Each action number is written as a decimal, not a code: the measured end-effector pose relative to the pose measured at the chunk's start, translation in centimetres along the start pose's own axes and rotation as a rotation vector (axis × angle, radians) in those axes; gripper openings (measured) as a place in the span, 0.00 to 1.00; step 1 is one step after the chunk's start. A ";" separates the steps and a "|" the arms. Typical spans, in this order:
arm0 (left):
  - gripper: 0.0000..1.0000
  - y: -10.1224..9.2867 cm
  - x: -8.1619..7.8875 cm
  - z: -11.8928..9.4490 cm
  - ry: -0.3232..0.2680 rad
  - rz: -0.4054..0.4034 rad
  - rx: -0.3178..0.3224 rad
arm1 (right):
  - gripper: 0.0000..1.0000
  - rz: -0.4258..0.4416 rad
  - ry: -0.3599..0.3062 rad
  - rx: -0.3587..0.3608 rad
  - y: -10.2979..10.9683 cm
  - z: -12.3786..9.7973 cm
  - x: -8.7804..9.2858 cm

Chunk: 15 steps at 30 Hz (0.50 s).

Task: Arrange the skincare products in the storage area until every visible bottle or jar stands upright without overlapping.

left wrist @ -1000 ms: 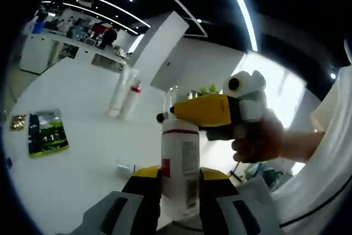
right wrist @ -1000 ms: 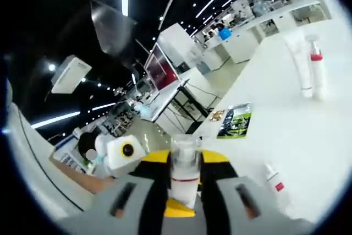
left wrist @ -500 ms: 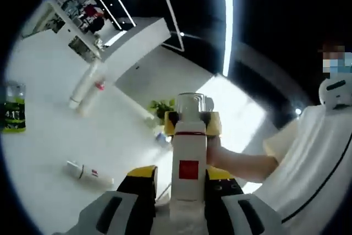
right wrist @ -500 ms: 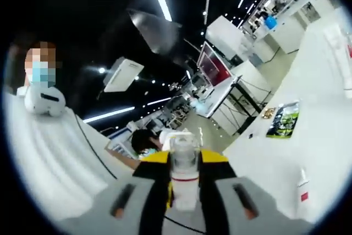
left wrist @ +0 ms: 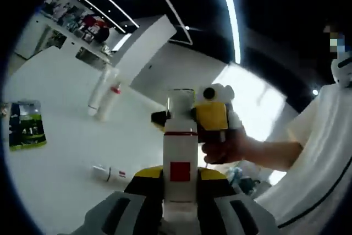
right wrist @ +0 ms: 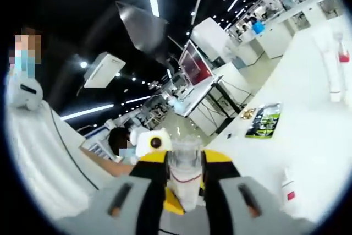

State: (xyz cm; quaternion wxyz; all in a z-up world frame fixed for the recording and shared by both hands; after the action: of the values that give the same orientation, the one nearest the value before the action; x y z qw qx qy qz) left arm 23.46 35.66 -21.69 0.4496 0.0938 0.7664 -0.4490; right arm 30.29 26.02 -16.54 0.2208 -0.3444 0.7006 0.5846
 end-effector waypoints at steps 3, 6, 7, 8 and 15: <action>0.22 0.2 0.1 -0.1 0.017 0.053 -0.071 | 0.28 0.009 0.046 0.105 -0.2 0.7 0.5; 0.22 0.6 0.2 -0.2 0.032 0.081 -0.134 | 0.29 0.033 0.044 0.191 -0.5 1.1 0.7; 0.22 0.7 0.2 -0.3 0.040 0.092 -0.149 | 0.28 0.018 0.026 0.198 -0.5 1.2 0.6; 0.22 0.8 0.3 -0.3 0.042 0.095 -0.158 | 0.27 0.016 0.017 0.202 -0.5 1.2 0.5; 0.23 0.9 0.7 -0.1 0.089 0.153 -0.207 | 0.22 0.072 -0.012 0.292 -0.6 0.8 1.2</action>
State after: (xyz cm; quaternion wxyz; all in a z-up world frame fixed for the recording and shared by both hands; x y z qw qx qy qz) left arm 23.51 36.12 -22.75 0.4555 0.1248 0.8184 -0.3274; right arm 29.83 26.49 -18.00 0.2515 -0.2797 0.7890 0.4858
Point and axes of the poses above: the point that each gripper's makers call its tool centre point, and the gripper's own axes: z roughly forward along the fingers, y roughly to its left, x roughly out of its underside, the point moved 8 cm from there along -z, roughly backward along the fingers, and after that the axes turned 4 degrees about y, right-handed, at the moved point
